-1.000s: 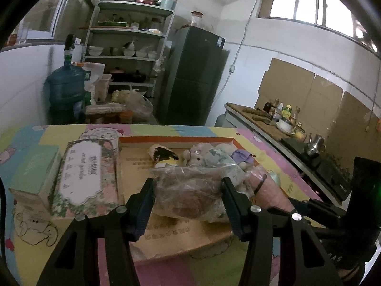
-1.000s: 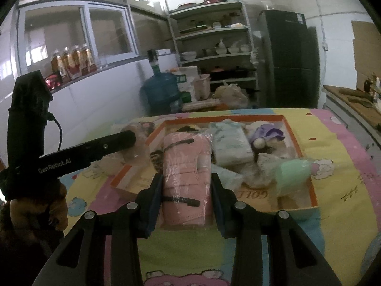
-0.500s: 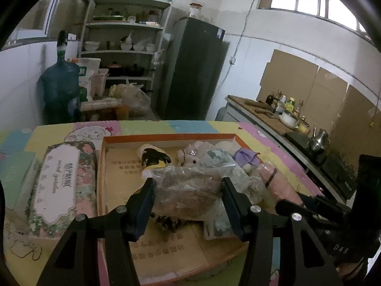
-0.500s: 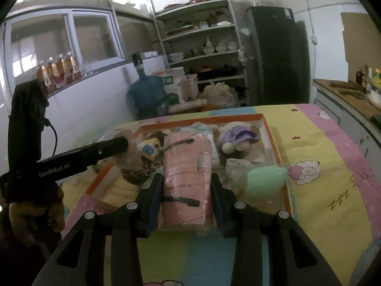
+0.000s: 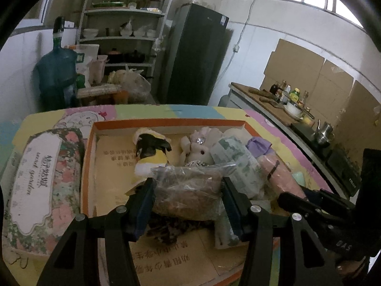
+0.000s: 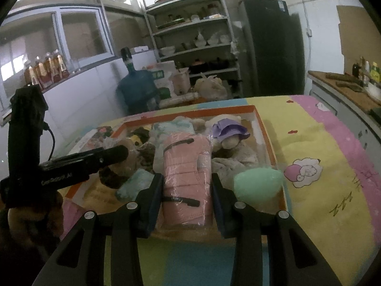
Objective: Organize soft objects
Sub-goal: 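Lower both items into the tray and open both tools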
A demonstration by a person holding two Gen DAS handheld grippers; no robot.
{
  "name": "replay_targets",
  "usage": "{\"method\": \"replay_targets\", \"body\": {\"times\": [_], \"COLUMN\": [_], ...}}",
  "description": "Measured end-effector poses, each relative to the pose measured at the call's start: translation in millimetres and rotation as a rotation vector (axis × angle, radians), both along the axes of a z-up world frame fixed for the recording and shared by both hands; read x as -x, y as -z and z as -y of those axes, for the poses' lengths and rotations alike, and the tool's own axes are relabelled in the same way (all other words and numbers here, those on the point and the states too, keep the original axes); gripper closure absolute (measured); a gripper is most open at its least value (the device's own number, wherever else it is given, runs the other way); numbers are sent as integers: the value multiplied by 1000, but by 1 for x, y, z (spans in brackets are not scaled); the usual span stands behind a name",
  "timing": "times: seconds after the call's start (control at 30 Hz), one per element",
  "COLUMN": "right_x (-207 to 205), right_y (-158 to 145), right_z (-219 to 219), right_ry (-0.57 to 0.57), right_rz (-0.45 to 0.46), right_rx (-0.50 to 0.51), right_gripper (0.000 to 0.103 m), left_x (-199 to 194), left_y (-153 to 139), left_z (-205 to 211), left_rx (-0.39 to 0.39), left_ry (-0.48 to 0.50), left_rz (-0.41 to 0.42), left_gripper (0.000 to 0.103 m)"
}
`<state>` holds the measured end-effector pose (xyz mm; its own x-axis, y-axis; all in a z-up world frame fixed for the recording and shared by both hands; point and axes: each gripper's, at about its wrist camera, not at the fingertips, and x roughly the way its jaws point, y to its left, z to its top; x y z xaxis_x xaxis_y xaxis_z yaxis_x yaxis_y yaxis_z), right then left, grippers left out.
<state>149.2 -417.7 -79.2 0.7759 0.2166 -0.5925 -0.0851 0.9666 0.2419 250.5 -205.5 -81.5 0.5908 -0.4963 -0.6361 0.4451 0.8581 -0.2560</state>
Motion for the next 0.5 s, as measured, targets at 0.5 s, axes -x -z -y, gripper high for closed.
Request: {"method": "replay_targets", "body": {"times": [0.5], "right_x": [-9], "right_y": [5], "right_z": [-7], "right_ry": [2], "right_rz": [-40], "right_rx": [5], "right_gripper": [50], "left_x": [-4], "left_y": [8], "left_z": [-7], "left_rx": [38], "left_ry": [20], "left_rz": [-45], "left_gripper": [30]}}
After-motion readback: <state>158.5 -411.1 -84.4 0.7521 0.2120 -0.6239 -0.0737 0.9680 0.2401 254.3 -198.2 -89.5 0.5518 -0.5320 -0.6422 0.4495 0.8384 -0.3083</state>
